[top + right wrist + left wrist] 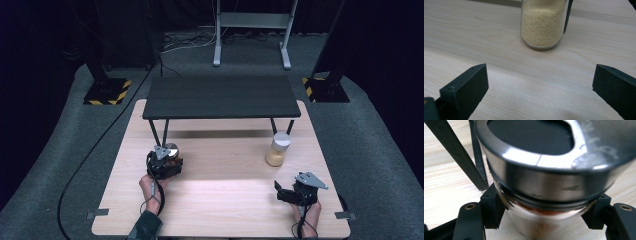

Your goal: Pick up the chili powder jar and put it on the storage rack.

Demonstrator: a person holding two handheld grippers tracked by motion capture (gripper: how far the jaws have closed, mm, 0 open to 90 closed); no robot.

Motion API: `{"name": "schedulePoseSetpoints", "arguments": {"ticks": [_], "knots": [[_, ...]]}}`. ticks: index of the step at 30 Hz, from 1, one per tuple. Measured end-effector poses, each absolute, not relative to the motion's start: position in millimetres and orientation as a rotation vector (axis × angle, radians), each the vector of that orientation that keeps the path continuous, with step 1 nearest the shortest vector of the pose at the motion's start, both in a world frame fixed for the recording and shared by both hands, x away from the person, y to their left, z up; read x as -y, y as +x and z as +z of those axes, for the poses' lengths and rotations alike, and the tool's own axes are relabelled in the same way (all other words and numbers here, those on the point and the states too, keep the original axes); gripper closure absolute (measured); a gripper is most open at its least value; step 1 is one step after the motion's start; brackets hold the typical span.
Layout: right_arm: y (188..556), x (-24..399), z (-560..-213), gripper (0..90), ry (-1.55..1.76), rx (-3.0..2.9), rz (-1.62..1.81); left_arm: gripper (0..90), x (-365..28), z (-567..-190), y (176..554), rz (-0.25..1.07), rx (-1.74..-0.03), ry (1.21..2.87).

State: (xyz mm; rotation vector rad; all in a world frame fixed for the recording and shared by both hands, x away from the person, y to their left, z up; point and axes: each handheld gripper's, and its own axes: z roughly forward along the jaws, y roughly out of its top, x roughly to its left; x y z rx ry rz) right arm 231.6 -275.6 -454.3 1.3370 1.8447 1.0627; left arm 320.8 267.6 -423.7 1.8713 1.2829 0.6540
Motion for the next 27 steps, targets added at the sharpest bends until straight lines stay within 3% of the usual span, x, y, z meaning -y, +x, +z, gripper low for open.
{"name": "schedulePoseSetpoints", "arguments": {"ticks": [27], "knots": [[233, 276, -454, 0.0, 1.34, -1.85, 1.064, 31.1, -267, -392, 310, 0.635, -1.163, 1.918]]}}
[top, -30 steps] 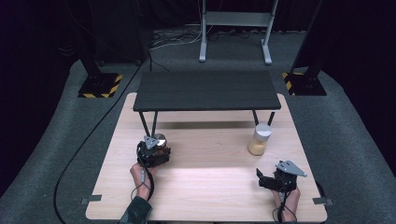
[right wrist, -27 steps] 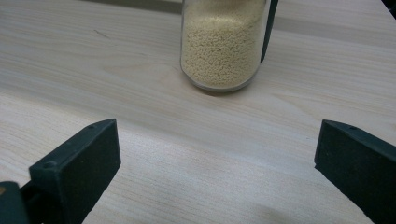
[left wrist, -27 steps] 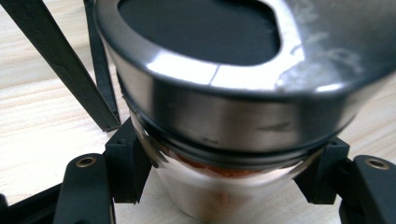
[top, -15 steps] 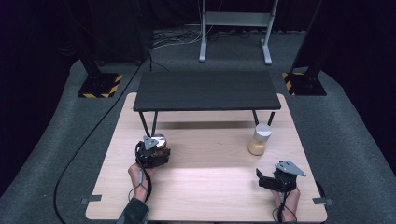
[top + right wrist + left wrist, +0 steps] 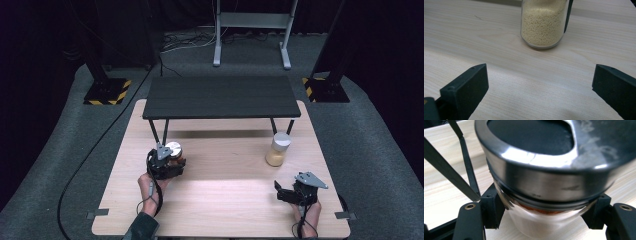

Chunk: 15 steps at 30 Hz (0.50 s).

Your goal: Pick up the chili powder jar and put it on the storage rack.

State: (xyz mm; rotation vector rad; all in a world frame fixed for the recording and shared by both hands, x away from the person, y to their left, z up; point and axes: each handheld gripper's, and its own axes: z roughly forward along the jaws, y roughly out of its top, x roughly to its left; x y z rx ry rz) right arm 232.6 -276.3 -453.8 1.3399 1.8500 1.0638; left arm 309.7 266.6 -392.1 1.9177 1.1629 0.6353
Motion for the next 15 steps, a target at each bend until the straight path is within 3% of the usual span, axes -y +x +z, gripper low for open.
{"name": "schedulePoseSetpoints", "arguments": {"ticks": [15], "knots": [[232, 276, -454, 0.0, 1.345, -1.843, 1.066, 31.1, -264, -376, 308, 0.625, -1.118, 1.925]]}}
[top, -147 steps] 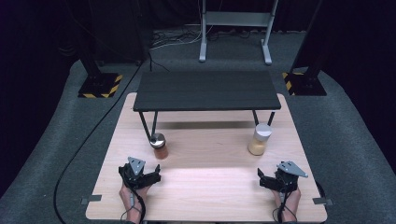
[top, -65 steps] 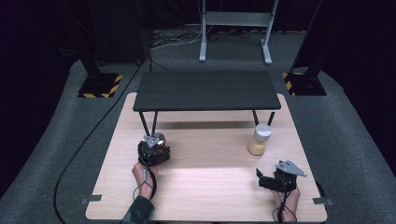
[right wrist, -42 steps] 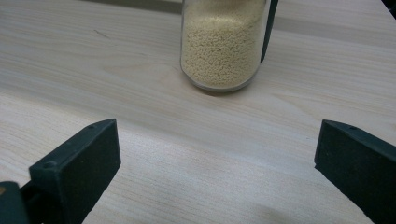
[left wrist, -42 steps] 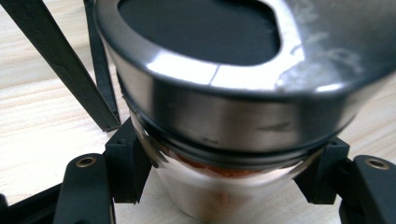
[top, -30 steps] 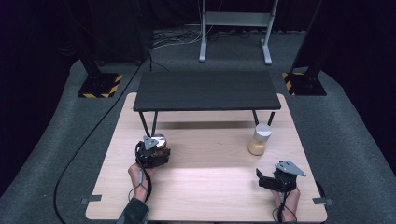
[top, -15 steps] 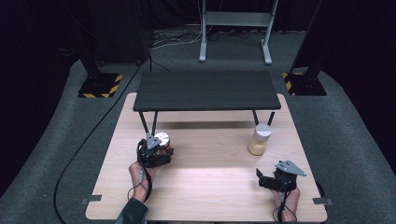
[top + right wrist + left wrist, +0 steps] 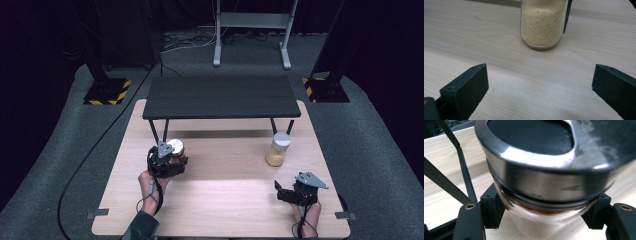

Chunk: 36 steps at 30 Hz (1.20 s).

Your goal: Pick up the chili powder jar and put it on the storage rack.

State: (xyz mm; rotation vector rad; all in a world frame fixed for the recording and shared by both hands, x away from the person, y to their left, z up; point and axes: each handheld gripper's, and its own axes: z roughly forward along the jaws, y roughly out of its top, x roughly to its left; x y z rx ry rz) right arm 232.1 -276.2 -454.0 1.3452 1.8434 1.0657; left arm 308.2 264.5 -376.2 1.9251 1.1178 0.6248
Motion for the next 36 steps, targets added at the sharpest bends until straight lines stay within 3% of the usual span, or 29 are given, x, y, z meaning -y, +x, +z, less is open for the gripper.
{"name": "schedulePoseSetpoints", "arguments": {"ticks": [36], "knots": [[232, 277, -454, 0.0, 1.346, -1.845, 1.066, 31.1, -253, -335, 311, 0.599, -1.014, 1.958]]}}
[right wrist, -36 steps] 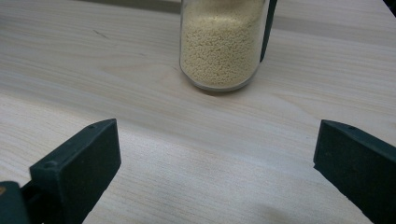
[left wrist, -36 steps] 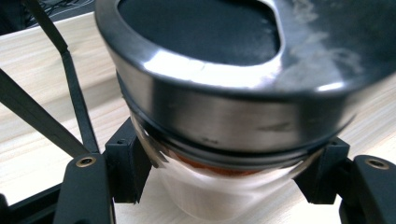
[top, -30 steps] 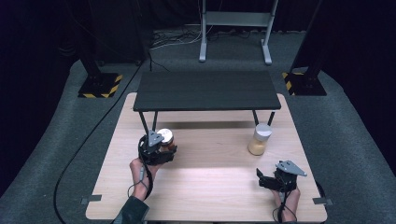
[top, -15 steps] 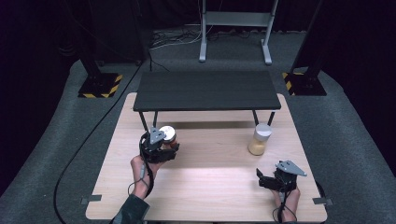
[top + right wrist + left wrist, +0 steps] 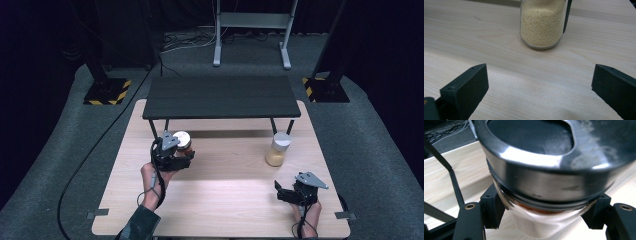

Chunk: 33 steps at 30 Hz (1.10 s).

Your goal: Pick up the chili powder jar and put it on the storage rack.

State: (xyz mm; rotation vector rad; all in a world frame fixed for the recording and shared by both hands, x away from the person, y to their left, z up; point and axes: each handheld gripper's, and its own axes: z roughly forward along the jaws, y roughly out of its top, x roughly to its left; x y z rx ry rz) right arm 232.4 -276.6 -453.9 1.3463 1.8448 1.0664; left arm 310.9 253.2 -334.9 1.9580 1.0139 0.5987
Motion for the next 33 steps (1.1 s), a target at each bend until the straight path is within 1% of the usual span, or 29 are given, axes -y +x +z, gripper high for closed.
{"name": "schedulePoseSetpoints", "arguments": {"ticks": [33], "knots": [[233, 278, -454, 0.0, 1.346, -1.851, 1.073, 31.1, -238, -308, 331, 0.556, -0.941, 1.992]]}}
